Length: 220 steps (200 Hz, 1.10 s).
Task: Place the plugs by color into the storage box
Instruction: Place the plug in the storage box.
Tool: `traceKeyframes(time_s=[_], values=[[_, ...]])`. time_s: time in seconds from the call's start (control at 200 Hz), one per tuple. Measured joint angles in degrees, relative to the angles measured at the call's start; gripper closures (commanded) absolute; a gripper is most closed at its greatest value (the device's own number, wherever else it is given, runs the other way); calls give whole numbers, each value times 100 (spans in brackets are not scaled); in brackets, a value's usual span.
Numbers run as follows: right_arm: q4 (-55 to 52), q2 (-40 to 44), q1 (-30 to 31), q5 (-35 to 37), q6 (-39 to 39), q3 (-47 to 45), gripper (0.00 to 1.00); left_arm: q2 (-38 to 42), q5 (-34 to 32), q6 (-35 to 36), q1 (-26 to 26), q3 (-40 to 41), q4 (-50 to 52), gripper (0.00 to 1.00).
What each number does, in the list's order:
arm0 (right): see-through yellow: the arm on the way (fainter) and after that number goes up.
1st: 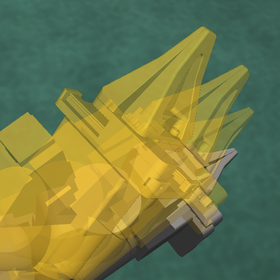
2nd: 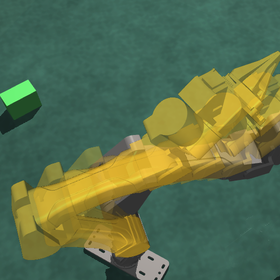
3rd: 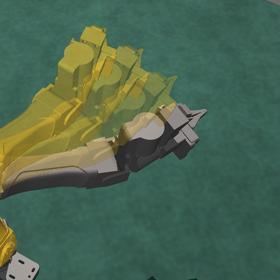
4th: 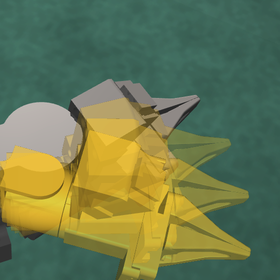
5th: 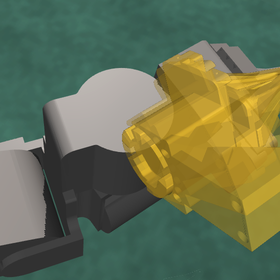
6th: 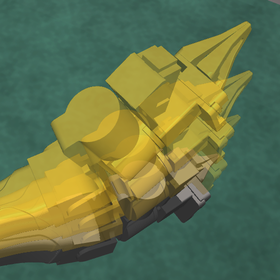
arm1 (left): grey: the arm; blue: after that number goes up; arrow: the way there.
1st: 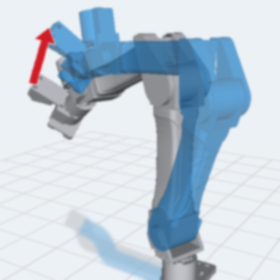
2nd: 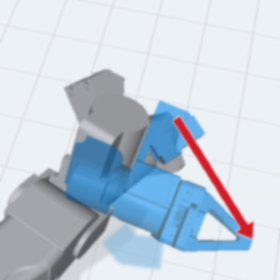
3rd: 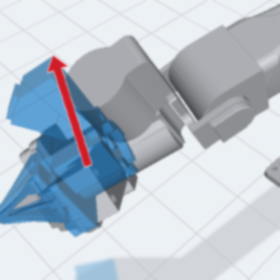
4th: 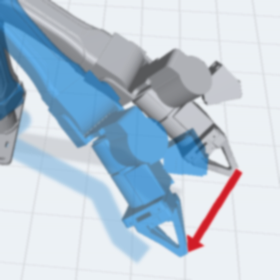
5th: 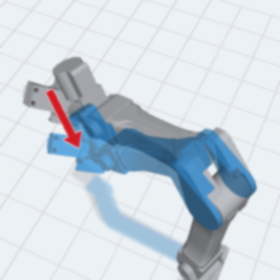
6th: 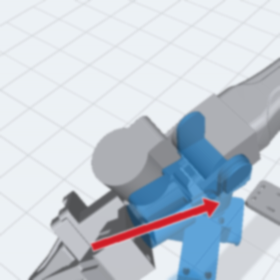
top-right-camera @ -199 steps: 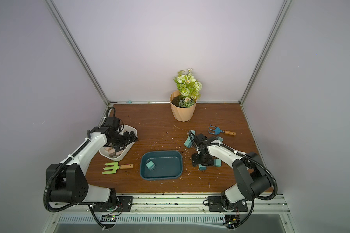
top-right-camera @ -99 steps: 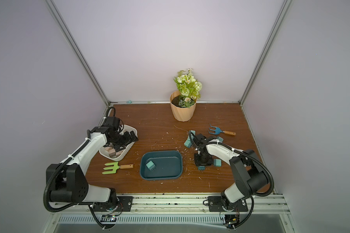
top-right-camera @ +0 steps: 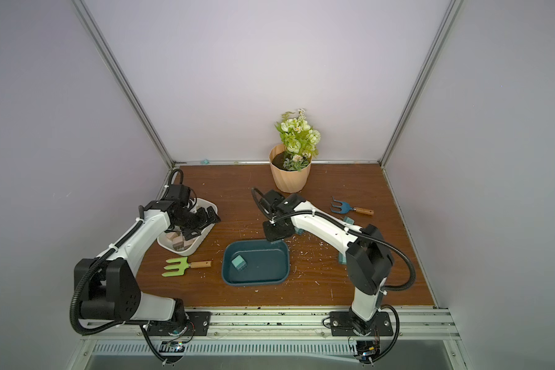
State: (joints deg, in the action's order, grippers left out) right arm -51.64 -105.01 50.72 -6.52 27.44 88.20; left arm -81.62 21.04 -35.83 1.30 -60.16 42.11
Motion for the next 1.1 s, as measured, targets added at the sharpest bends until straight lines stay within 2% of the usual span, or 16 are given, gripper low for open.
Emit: traceKeyframes(time_s=[0.275,0.59,0.791,0.871,1.021,1.101], values=[[-105,-1224,922,-142,-13,669,72,136,33,0,-4,151,-31,1],[-122,-1698,981,-81,-85,927,74,245,37,-2,-4,225,-35,1],[-118,-1871,964,42,-109,929,69,245,37,0,-4,238,-35,1],[-116,-1871,964,50,-107,929,63,247,37,0,-4,238,-35,1],[-114,-1871,964,70,-133,929,37,247,37,0,-4,238,-35,1],[-162,-1871,964,66,-149,955,31,247,37,0,-4,238,-35,1]])
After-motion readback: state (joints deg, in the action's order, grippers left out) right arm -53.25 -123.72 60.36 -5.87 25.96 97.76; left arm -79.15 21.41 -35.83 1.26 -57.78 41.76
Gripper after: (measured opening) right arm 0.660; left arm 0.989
